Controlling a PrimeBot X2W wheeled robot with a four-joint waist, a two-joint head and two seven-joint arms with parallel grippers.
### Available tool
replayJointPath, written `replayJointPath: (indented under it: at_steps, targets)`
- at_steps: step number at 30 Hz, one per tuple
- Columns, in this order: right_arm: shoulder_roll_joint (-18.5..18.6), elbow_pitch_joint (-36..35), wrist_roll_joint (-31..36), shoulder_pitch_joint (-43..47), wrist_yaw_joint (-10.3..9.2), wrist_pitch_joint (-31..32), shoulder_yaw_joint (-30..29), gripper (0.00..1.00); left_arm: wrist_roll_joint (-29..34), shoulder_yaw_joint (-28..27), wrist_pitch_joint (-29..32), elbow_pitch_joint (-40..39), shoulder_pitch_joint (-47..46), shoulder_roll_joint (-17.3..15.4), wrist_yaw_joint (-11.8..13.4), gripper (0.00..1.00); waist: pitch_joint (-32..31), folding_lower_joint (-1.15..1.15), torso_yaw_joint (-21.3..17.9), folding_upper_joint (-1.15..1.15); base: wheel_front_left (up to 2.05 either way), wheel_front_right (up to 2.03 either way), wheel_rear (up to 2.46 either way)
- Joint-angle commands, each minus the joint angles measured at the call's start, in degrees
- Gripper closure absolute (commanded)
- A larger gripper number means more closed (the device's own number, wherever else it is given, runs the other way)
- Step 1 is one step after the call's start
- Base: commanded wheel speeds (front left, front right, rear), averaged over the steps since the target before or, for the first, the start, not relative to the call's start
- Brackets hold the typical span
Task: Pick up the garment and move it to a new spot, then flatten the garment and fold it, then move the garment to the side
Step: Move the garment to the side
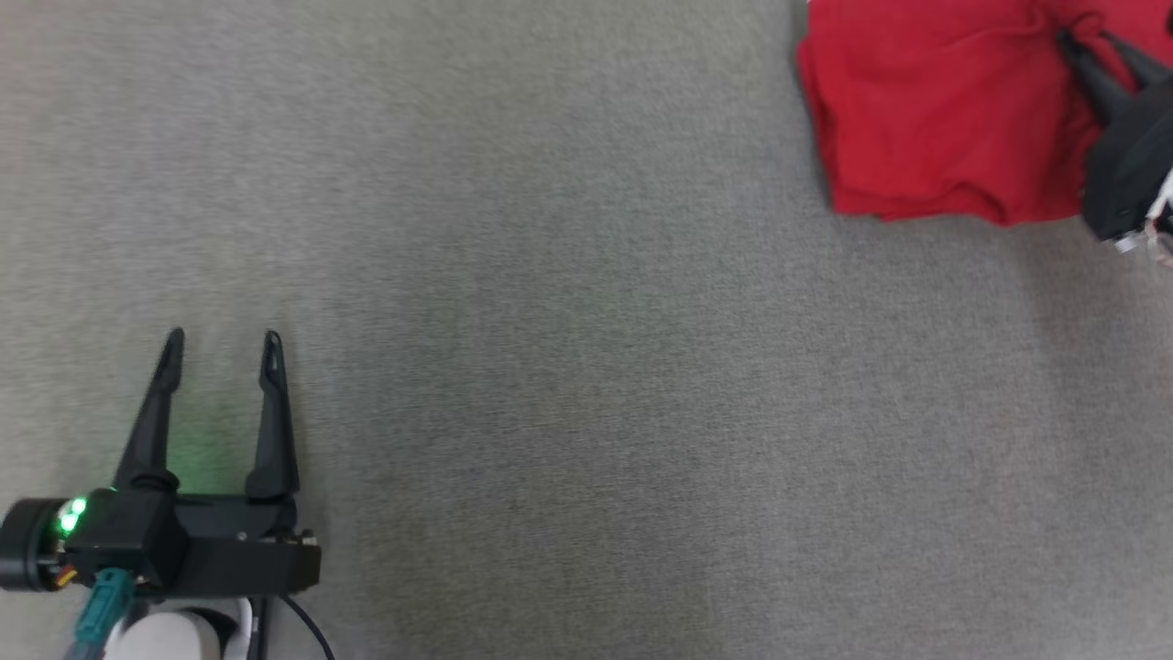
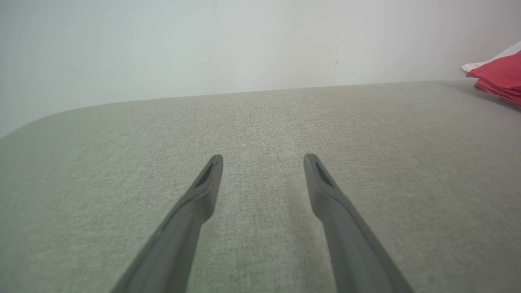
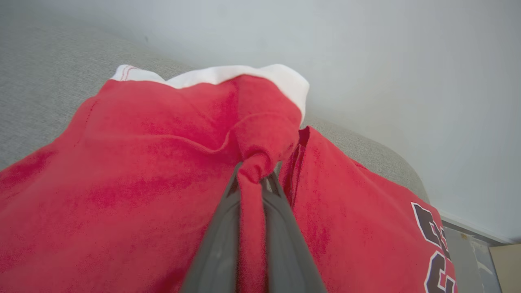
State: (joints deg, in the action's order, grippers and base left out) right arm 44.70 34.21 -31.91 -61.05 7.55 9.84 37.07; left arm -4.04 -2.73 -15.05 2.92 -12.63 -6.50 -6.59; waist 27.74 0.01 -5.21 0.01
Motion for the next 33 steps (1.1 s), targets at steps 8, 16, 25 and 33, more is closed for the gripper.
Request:
replayJointPath:
  at_steps: [8,16,25,33]
  targets:
    - [7.24,-2.48,-0.56,-4.83,-0.17,2.29,0.55,1.00,1.23,0.00,-0.15,-6.10,-0.66,-1.77,0.27,0.00,7.53,-0.01,-6.78,-0.01,0.00,0.00,0.00]
    - [11.70,-1.75,1.86,-9.73,-0.18,1.50,1.20,1.00,1.90,0.12,1.14,-11.73,0.08,-3.21,0.57,0.00,10.90,-0.01,-9.76,-0.01,0.00,0.00,0.00]
    - [14.81,1.93,7.78,-16.00,-0.18,-0.22,4.64,1.00,1.82,0.83,2.78,-15.59,-0.02,-4.33,0.51,0.00,13.97,-0.01,-9.98,-0.01,0.00,0.00,0.00]
    - [13.84,5.42,10.04,-18.46,-0.18,-0.58,5.73,0.98,1.49,1.09,3.16,-16.26,-0.04,-4.41,1.06,0.00,15.08,-0.01,-9.37,-0.01,0.00,0.00,0.00]
